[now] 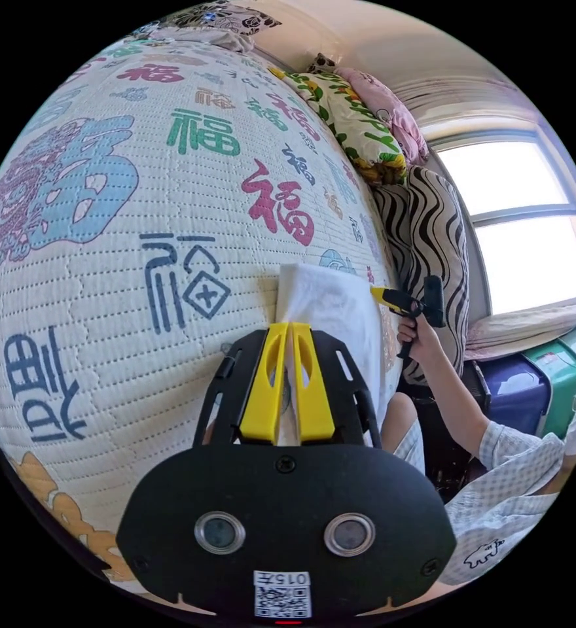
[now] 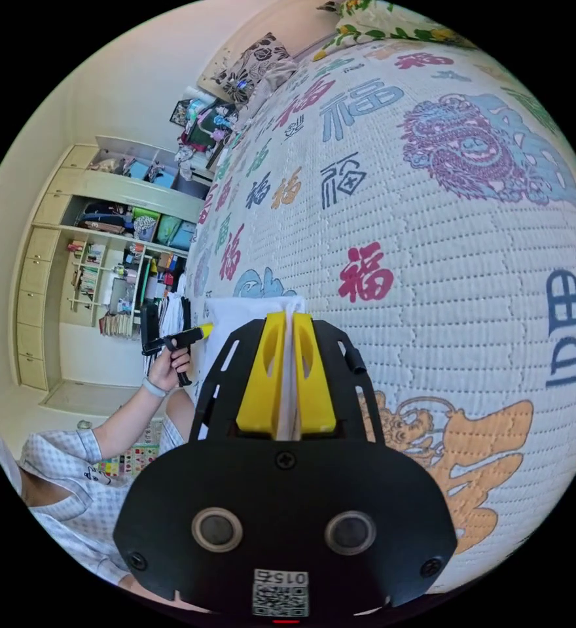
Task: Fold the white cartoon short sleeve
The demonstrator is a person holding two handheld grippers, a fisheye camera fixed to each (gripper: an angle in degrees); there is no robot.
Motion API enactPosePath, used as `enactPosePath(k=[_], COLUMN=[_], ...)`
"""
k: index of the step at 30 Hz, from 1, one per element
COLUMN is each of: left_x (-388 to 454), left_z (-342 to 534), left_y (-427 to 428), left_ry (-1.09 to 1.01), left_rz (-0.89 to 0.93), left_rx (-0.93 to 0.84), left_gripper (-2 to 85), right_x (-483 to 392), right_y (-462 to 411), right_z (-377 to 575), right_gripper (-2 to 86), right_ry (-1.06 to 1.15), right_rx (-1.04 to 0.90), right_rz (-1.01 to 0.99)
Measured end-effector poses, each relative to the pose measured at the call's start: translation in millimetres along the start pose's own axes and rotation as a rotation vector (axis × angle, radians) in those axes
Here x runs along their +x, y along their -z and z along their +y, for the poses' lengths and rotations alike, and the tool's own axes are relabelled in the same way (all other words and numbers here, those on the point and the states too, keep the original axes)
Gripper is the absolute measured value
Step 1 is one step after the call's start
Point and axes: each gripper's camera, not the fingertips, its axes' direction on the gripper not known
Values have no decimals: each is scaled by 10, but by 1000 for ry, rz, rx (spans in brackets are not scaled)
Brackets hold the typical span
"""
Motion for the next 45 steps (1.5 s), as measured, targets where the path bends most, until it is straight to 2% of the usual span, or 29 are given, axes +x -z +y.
enactPosePath(k=[8,14,18,22,26,27,29,31,34,37,42,45], left_x=[637,827,901,1098,1230,1246,1345,1464,1770,2311,3159,3597], left_z=[1233,1801,1995,2201,2365,2381,2414,2414,2357,2098,1363,954], left_y=[53,-351,-478,-478,-589,-606,-662,-684,-651,-738,-1502,-2222], left_ry=[-82,-45,-1,31,57,64,71,62,21,-143,-319,-382], left_rz=[-24,-51,-55,-62,-67,-66,-69,-95,-183,-258,-256,-397], left_rx=[-33,-132,-102,-26,-21,-21,-22,-22,20,53,-51,-165], left_gripper=[97,94,60,34,44,46,51,54,63,76,110,115], right_x=[-367,-252,-166,-228,-117,-60,206,369,405,329,212,171], right_y=[311,26,-39,90,95,80,24,13,57,119,40,-33], right_z=[1051,1626,1776,1930,2003,2010,2068,2136,2250,2326,2356,2376], right_gripper=[89,84,36,12,8,9,13,19,35,64,68,67], right_ry=[70,21,-31,25,47,21,-124,-196,-141,-63,16,21], right_rx=[-80,-233,-171,-123,-106,-99,-89,-81,-42,-19,-30,-33], right_rz=[146,213,189,56,-363,-367,-195,-143,-236,-162,-100,-5])
